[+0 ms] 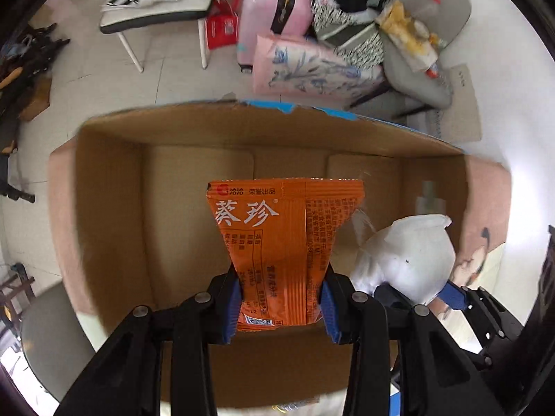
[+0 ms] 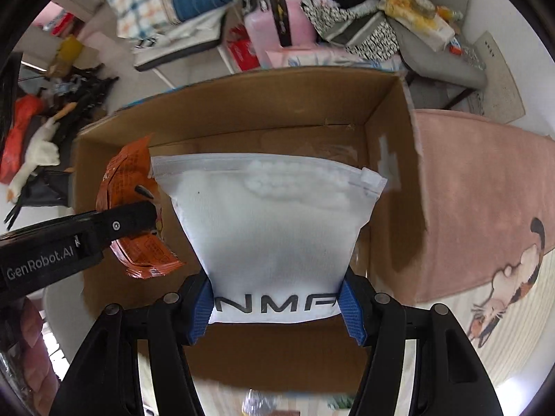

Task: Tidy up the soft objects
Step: 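Carry both bags into the cardboard box and open both tools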

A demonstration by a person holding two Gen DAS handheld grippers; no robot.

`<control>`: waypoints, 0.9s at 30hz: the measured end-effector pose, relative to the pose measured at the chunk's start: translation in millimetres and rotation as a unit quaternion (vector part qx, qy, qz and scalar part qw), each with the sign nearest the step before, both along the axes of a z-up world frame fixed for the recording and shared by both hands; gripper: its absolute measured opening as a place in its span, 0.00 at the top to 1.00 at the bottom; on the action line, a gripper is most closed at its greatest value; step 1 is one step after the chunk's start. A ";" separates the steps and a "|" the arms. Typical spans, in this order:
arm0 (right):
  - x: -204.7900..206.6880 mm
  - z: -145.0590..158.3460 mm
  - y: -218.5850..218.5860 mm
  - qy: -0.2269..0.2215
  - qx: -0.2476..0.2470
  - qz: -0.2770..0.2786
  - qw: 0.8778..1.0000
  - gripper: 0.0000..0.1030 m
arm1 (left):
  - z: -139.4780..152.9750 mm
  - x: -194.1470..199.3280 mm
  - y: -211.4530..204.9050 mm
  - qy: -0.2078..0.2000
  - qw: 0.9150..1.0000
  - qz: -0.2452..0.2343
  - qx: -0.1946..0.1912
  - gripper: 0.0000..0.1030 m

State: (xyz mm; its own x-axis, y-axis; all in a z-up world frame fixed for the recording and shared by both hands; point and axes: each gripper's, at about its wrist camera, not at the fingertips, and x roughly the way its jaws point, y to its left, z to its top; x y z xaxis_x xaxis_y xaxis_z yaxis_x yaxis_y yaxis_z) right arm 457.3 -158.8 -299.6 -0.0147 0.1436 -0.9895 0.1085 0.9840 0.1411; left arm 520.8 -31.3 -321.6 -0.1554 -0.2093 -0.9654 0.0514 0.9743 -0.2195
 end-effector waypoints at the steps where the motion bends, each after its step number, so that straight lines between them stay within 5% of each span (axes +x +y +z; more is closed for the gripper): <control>1: 7.5 -10.5 0.3 0.008 -0.003 -0.002 1.000 0.38 | -11.5 6.0 -3.1 0.010 1.000 -0.007 0.000 0.65; 6: 31.0 -48.8 1.3 0.039 -0.012 -0.013 0.999 0.37 | -59.3 22.1 -14.7 0.059 0.998 -0.026 -0.002 0.65; 14: 49.0 -81.7 3.9 0.062 -0.035 0.008 0.997 0.28 | -68.6 18.4 -19.5 0.065 0.997 -0.036 0.018 0.62; 18: 50.0 -75.2 1.6 0.070 -0.023 0.006 0.997 0.15 | -48.8 16.4 -6.3 0.047 0.999 -0.006 0.014 0.24; 23: 42.0 -49.4 3.3 0.062 -0.051 0.030 0.996 0.06 | -9.4 1.8 6.3 0.011 0.999 -0.004 0.041 0.19; 27: 25.5 -23.2 -0.7 0.041 -0.059 0.039 0.997 0.00 | 31.6 -26.6 22.1 -0.040 0.996 -0.007 0.075 0.02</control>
